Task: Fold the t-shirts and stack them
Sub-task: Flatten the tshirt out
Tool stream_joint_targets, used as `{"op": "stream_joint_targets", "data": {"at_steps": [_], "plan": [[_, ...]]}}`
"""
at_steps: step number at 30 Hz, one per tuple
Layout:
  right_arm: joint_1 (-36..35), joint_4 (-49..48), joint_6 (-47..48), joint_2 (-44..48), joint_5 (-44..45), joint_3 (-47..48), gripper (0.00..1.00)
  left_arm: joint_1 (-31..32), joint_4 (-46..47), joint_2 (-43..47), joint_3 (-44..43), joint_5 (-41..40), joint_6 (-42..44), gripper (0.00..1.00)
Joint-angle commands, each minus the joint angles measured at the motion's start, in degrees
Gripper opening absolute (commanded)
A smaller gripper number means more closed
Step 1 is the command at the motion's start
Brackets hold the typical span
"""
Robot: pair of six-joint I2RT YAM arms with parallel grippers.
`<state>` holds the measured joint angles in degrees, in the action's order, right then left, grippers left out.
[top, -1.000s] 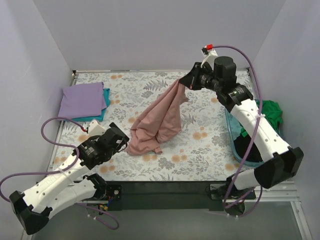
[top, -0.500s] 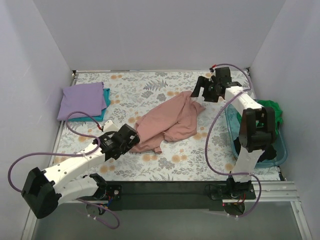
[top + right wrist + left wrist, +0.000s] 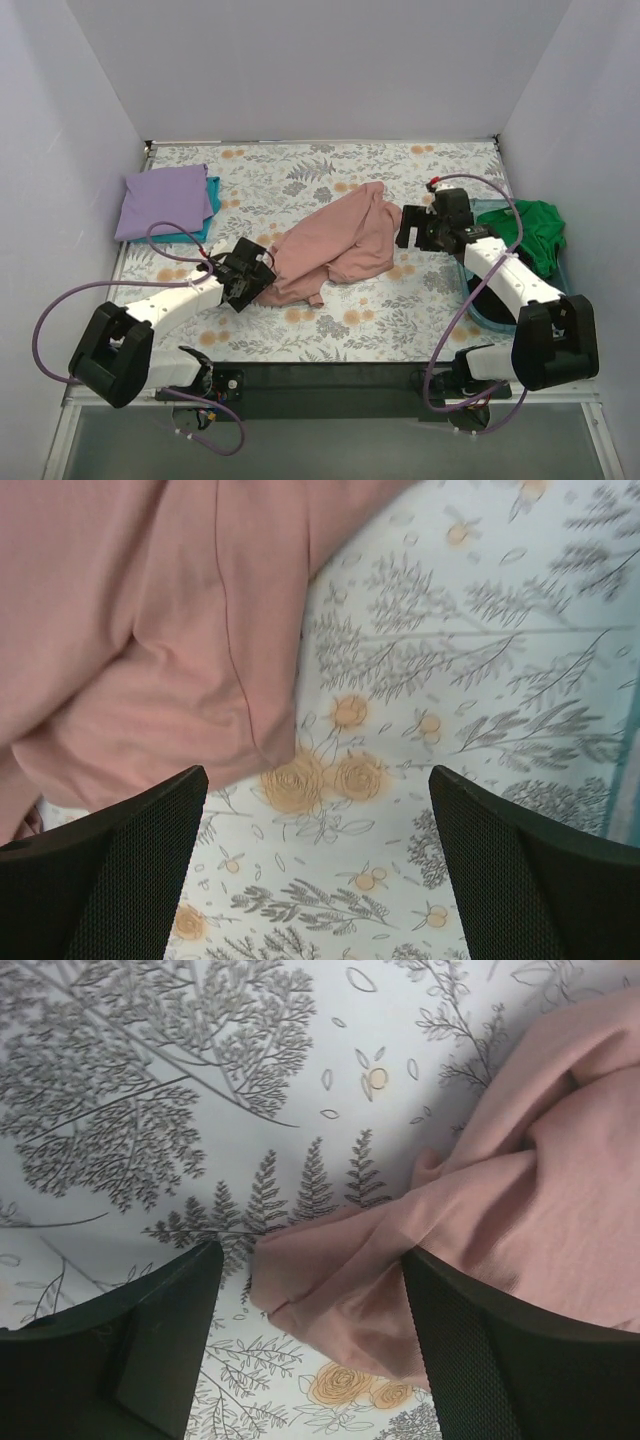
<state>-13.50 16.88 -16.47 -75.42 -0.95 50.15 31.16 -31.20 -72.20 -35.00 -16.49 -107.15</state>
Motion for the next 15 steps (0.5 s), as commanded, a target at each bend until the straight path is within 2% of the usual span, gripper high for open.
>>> {"op": "stream_joint_targets", "data": {"at_steps": [1,7,9,10,12,15], "plan": [[-3.2,-4.3,0.0,0.7,1.4,-3.2,0.98,-0.3,5.9,-2.1,0.9,5.1,1.7,0.7],[-8.1,-9.3,-2.4,-4.6,1.9,-5.7,0.87,-0.3,9.3,-6.9,0.4,7.5,2.9,0.49],[-9.3,-10.5,-3.2,-8.0,2.5,-5.2,0.83,-0.3,10.2,-8.5,-0.3,8.1,3.3,0.38],[-10.2,-10.6,-3.7,-9.2,2.5,-4.4,0.8,-0.3,11.2,-8.9,-0.5,8.4,3.5,0.21],[-11.6,-11.1,-4.5,-12.4,4.7,-3.5,0.79,-0.3,11.9,-10.0,-0.8,9.4,4.3,0.0],[-13.6,-11.0,-5.5,-15.4,7.4,-2.5,0.71,-0.3,12.0,-9.6,-1.6,9.0,6.1,0.0]]}}
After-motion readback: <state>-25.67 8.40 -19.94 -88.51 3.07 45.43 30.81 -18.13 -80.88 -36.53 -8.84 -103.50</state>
